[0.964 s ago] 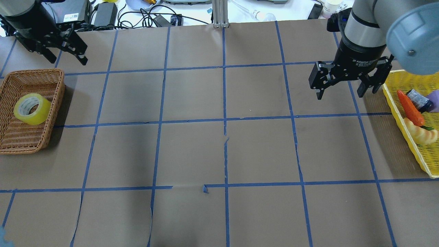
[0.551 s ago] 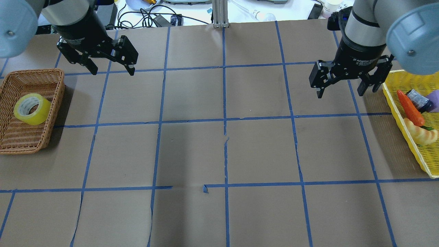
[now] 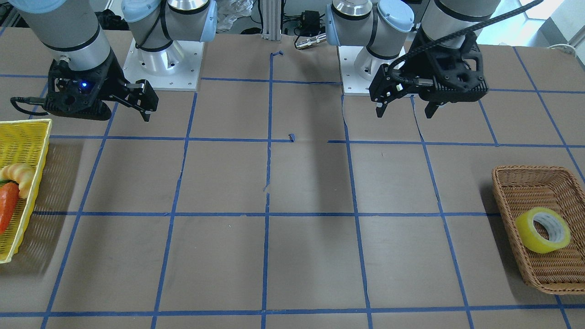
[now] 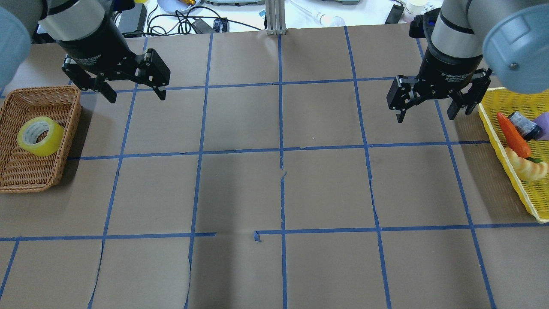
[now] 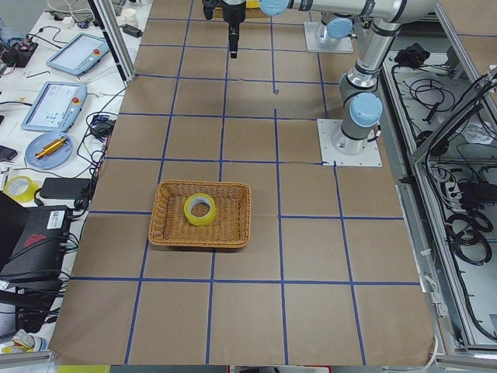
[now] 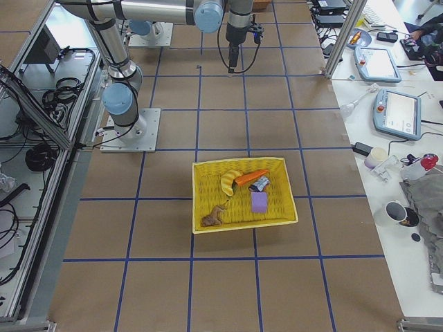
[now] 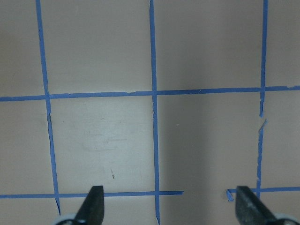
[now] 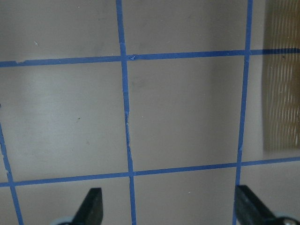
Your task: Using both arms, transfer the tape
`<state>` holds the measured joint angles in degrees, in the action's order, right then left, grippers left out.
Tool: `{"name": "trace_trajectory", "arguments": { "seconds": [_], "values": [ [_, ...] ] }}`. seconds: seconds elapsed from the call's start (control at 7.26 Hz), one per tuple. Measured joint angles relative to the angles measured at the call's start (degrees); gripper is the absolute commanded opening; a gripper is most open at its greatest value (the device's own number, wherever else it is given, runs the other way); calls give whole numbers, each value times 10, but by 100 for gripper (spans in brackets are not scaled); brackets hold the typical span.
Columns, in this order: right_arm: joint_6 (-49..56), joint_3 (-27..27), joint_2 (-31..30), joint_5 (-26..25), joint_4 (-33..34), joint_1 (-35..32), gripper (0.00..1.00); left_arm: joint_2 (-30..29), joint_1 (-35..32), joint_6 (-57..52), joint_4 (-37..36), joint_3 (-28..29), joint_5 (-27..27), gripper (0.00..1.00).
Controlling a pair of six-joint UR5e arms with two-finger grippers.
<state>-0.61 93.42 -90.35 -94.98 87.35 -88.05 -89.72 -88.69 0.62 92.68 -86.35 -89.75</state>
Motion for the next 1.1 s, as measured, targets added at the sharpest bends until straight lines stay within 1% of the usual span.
{"name": "trace_trajectory", "arguments": {
  "seconds": [0.41, 0.69, 1.1],
  "values": [
    [-4, -2, -2, 14, 10, -3, 100, 5, 9, 0, -2, -3, 2, 100],
    [-6, -6, -6, 38, 26, -6, 100, 6, 8, 1, -3, -3, 2, 100],
    [-2, -6, -8, 45, 35, -6, 100, 5, 8, 6, -5, -4, 3, 100]
  ]
}}
